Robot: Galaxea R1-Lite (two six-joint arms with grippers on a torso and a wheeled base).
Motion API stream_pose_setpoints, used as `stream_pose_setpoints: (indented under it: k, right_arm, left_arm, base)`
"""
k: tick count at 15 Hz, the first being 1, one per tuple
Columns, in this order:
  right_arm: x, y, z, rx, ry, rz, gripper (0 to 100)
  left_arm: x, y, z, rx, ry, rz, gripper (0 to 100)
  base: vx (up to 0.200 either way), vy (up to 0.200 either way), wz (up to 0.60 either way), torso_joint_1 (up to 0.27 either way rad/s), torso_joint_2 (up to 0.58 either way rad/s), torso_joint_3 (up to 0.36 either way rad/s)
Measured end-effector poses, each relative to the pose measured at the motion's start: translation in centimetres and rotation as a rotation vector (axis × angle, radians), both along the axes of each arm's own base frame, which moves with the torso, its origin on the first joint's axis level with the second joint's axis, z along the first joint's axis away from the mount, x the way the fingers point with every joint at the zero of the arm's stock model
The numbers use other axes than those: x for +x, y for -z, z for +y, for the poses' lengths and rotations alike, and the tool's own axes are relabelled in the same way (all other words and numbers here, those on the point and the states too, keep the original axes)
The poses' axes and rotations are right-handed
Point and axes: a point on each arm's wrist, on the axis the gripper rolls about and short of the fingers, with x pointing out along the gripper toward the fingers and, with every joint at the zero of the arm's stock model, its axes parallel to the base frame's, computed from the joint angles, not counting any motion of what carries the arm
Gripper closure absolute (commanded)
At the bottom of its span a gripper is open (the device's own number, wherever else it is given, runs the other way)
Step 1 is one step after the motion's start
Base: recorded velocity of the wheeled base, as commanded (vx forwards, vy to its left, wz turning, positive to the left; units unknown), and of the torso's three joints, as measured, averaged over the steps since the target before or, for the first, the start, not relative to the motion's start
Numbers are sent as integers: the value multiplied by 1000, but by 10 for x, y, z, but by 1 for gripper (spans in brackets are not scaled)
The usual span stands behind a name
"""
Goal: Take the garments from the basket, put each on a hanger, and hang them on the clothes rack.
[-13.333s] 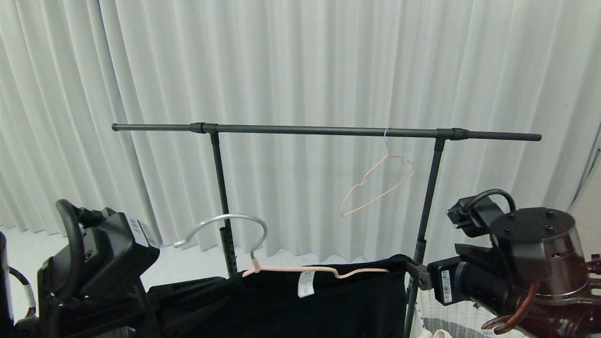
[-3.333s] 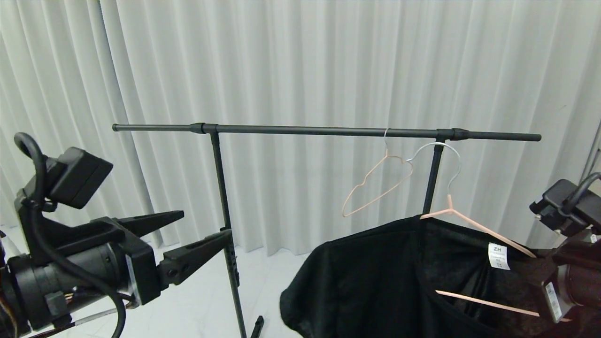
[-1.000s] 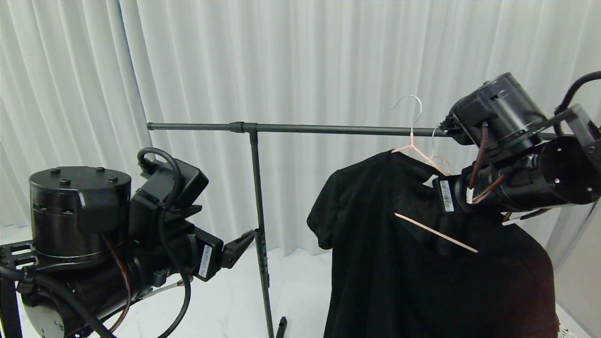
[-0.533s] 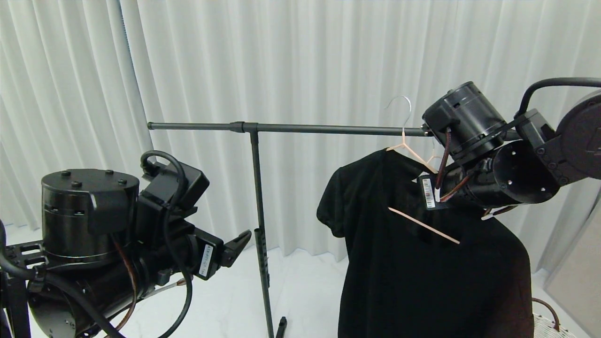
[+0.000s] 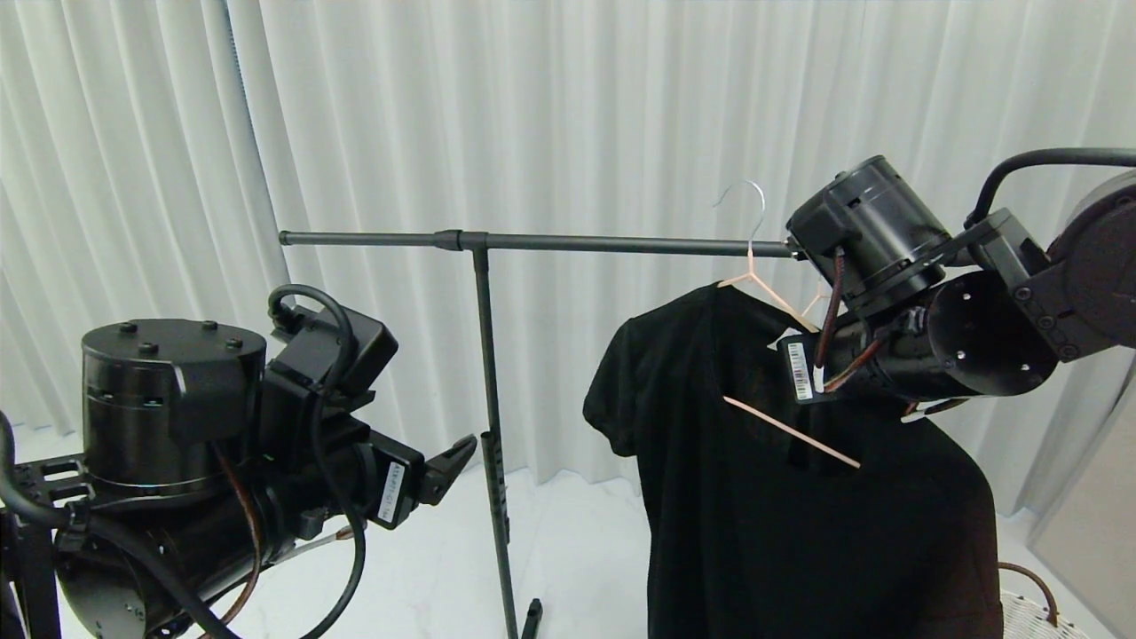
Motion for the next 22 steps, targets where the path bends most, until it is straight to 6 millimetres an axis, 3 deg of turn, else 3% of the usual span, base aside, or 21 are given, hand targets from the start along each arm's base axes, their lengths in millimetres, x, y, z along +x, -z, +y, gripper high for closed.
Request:
stream_pose_setpoints:
  k: [12,22]
  right_arm:
    - [0,1,1,3,3,3,100]
    - [15,7,10,-11,10,10,100]
  left_arm:
    - [-1,-2,0,-19,2,-32,0]
    - [-5,1,-2,-14,23,-24,0]
  base:
    - [200,0,0,1,4,4]
    - [0,0,0,0,0,0]
